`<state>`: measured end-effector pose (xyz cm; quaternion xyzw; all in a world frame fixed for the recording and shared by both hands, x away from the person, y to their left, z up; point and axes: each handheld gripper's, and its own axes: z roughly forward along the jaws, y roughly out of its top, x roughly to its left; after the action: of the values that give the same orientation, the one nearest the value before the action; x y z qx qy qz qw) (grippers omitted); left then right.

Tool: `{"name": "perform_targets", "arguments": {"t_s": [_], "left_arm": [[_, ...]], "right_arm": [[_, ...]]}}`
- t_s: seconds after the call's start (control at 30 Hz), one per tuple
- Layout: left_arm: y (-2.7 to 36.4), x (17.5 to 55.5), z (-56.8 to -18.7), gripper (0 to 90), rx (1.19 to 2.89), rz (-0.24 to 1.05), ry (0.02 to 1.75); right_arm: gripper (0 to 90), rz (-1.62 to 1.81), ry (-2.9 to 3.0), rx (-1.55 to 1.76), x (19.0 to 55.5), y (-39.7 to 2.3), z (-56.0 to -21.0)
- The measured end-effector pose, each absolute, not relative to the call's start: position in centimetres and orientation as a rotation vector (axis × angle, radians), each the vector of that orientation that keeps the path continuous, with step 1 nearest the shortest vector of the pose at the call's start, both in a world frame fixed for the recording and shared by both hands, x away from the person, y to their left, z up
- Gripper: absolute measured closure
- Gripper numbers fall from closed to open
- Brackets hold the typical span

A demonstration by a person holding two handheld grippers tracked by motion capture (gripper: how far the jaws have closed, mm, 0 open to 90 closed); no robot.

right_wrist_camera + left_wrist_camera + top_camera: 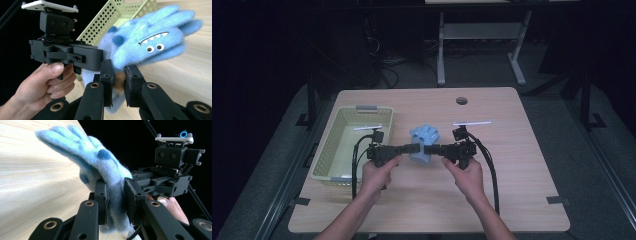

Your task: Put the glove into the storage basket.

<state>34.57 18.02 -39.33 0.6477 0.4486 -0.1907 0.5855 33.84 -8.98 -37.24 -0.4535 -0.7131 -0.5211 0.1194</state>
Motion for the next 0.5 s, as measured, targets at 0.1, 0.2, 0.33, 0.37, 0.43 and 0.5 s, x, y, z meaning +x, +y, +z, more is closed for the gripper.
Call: {"name": "perform_targets", "arguments": {"t_s": [0.1, 0.2, 0.33, 0.37, 0.43, 0.5], "left_arm": [[18.7, 34.7, -39.1, 73.9, 1.501, -0.443, 1.049], [19.2, 34.7, -38.9, 74.0, 1.503, -0.431, 1.052], [20.2, 34.8, -38.5, 74.5, 1.504, -0.42, 1.056], [20.2, 34.8, -38.5, 74.5, 1.504, -0.42, 1.056], [21.0, 34.8, -38.3, 74.5, 1.497, -0.407, 1.054], [21.3, 34.8, -38.3, 74.5, 1.491, -0.407, 1.058]], "right_arm": [[78.9, -1.525, -2.091, -1.313, 34.1, -8.4, -37.0], [78.9, -1.525, -2.097, -1.305, 34.3, -8.0, -36.9], [78.9, -1.517, -2.102, -1.289, 34.7, -7.0, -36.5], [78.9, -1.515, -2.101, -1.285, 34.7, -6.8, -36.4], [79.0, -1.52, -2.098, -1.272, 35.0, -6.3, -36.2], [79.0, -1.521, -2.106, -1.263, 35.1, -6.1, -36.1]]}}
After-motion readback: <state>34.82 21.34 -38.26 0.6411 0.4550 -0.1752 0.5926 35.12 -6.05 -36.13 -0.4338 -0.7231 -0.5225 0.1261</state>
